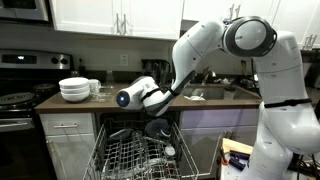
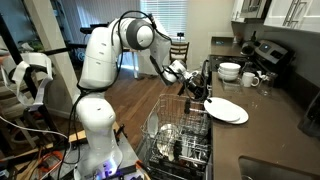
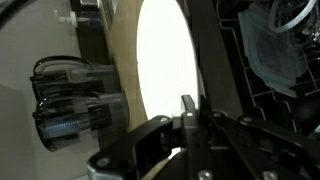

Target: Pick up the plate from the kitchen plates holder and put it on top of the other plate on the shelf

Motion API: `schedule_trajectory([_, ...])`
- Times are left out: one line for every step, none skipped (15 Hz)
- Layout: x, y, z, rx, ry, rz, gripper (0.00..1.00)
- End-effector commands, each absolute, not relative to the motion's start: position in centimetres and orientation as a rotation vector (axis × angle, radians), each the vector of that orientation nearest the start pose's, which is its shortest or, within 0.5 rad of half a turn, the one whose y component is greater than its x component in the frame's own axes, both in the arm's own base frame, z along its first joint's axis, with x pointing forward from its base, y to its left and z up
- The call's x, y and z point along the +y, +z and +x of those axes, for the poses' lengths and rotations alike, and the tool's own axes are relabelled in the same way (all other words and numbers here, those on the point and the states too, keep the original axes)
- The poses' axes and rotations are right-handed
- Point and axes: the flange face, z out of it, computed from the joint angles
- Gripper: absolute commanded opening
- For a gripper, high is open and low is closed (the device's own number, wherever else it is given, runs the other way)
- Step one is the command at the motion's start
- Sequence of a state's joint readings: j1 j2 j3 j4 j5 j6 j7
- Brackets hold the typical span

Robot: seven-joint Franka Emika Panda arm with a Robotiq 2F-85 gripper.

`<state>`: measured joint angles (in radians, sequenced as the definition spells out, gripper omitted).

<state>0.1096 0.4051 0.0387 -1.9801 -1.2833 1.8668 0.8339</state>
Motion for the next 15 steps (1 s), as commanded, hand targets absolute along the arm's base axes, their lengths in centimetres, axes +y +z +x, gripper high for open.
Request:
schedule_trajectory([0.2, 28.6, 59.9, 0.136, 0.167, 1.969, 0.02])
schedule_trajectory([0.0, 28.6, 60.0, 0.144, 0.173, 1.965, 0.02])
schedule_trajectory([-0.1, 28.6, 60.2, 0.149, 0.176, 1.962, 0.02])
schedule_trajectory([-0.3, 28.7, 60.3, 0.154, 0.179, 1.963, 0.02])
schedule_trajectory([-0.4, 28.7, 60.4, 0.159, 0.183, 1.965, 0.02])
schedule_trajectory([-0.4, 28.7, 60.5, 0.162, 0.187, 1.967, 0.02])
schedule_trajectory([-0.5, 28.7, 60.6, 0.165, 0.191, 1.972, 0.02])
schedule_trajectory([-0.5, 28.7, 60.7, 0.167, 0.195, 1.977, 0.02])
schedule_trajectory([-0.5, 28.6, 60.7, 0.169, 0.197, 1.983, 0.02])
schedule_trajectory([-0.6, 28.6, 60.8, 0.171, 0.200, 1.989, 0.02])
schedule_trajectory([-0.7, 28.6, 60.8, 0.173, 0.202, 1.994, 0.02])
schedule_trajectory([-0.7, 28.6, 60.8, 0.175, 0.204, 2.001, 0.02])
schedule_trajectory([-0.8, 28.5, 60.9, 0.178, 0.206, 2.005, 0.02])
schedule_trajectory([-0.9, 28.5, 60.9, 0.181, 0.207, 2.010, 0.02])
schedule_trajectory([-0.9, 28.5, 61.0, 0.185, 0.209, 2.015, 0.02])
